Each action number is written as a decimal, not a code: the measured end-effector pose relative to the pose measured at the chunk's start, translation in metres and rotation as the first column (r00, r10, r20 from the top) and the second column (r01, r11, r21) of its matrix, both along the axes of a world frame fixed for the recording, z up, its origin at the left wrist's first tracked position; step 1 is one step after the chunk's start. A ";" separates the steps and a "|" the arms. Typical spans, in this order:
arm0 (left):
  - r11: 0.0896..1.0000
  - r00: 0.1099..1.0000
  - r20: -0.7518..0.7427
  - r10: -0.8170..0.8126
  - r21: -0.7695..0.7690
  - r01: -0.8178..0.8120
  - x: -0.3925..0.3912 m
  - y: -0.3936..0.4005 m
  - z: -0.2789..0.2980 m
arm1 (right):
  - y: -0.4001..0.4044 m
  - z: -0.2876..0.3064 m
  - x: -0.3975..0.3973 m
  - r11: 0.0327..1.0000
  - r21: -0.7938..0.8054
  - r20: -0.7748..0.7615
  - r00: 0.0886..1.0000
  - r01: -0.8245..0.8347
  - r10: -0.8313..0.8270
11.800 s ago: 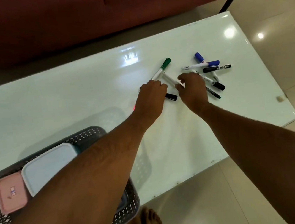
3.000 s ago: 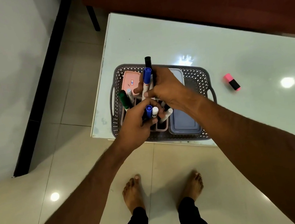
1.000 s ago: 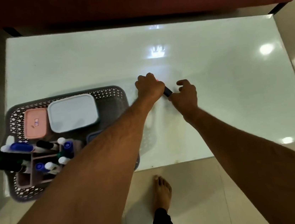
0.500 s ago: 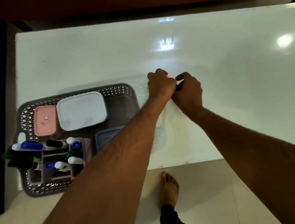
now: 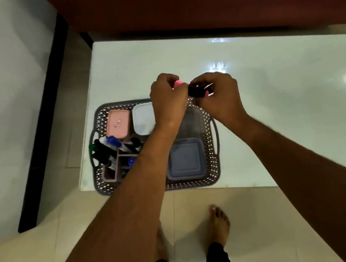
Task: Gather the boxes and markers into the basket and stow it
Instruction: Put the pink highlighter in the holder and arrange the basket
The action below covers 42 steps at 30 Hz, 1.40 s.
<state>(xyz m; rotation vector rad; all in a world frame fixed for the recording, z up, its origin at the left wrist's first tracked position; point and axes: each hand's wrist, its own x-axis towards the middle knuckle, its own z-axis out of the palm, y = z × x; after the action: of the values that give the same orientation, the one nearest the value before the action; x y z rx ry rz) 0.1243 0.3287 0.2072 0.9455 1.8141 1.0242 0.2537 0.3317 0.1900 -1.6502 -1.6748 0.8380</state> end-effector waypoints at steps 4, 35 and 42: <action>0.998 0.998 0.010 0.064 -0.012 -0.064 -0.063 -0.034 0.020 | -0.016 0.028 -0.048 0.993 -0.028 -0.136 0.984 -0.119 0.114; 0.962 0.946 -0.254 -0.202 -0.234 0.142 -0.141 -0.157 -0.009 | -0.080 0.030 -0.157 0.767 -0.360 0.462 0.613 -0.531 0.641; 0.973 0.936 -0.332 -0.121 -0.228 0.045 -0.138 -0.154 -0.005 | -0.078 0.027 -0.134 0.937 -0.200 0.106 0.945 -0.286 0.311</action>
<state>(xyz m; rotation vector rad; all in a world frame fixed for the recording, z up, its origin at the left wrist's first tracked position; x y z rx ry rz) -0.0140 0.1750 0.2024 1.1055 2.1017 0.6160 0.1199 0.2539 0.2172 -1.6252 -2.0328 1.0735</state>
